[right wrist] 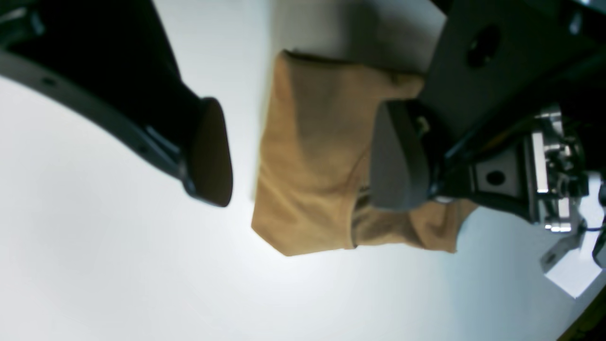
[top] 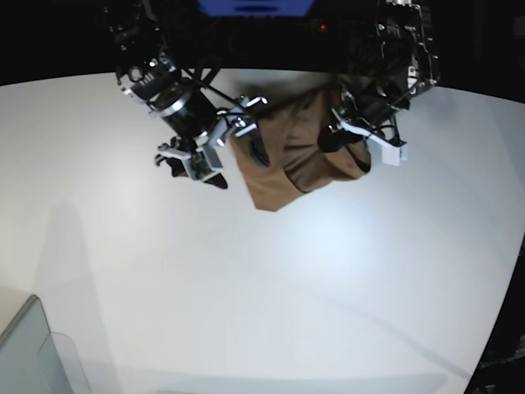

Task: Layout the t-shirt on the table in an organized manner, then fold the t-shirt properly
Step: 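Grasp the bundle edge with the left gripper and lift it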

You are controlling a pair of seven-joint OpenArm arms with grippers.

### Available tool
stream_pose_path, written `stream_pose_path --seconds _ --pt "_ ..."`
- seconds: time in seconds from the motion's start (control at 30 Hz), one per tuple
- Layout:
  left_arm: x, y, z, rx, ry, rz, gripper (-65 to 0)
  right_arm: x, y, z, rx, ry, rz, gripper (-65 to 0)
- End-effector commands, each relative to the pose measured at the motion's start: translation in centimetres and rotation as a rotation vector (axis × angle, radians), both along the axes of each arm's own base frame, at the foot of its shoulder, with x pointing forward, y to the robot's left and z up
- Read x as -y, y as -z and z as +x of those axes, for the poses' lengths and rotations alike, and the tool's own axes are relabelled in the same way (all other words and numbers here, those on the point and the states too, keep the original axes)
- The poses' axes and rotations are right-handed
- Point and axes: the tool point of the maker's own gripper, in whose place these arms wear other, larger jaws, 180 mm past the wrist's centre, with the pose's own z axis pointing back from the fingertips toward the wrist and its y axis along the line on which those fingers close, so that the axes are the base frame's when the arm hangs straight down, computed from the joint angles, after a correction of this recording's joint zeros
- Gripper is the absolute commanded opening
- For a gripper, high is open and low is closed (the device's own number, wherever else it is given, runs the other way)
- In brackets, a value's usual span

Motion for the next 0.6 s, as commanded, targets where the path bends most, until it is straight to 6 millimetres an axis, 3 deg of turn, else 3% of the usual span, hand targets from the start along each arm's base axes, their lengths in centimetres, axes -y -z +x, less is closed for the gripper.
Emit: stream_pose_path --seconds 0.0,0.1,0.2,0.37,0.57 --pt "-0.5 3.5 -3.7 -0.192 0.064 0.092 -48.1 -0.2 -1.3 0.4 0.043 -0.003 0.027 -19.5" --pt "-0.9 3.5 -3.2 -0.182 0.100 0.131 -51.8 -0.2 -1.3 0.4 0.043 -0.003 0.027 -19.5" --pt "-0.4 3.4 -2.3 -0.163 0.188 0.204 -65.0 -0.2 -1.3 0.4 0.044 -0.002 0.025 -19.5" --pt "0.7 2.7 -0.3 -0.101 0.352 0.317 -64.8 1.6 -1.0 0.6 0.044 0.036 0.001 -19.6" --pt "2.6 0.0 4.4 0.066 0.654 0.506 -64.7 5.6 -0.3 1.0 0.031 0.143 -0.038 -19.6"
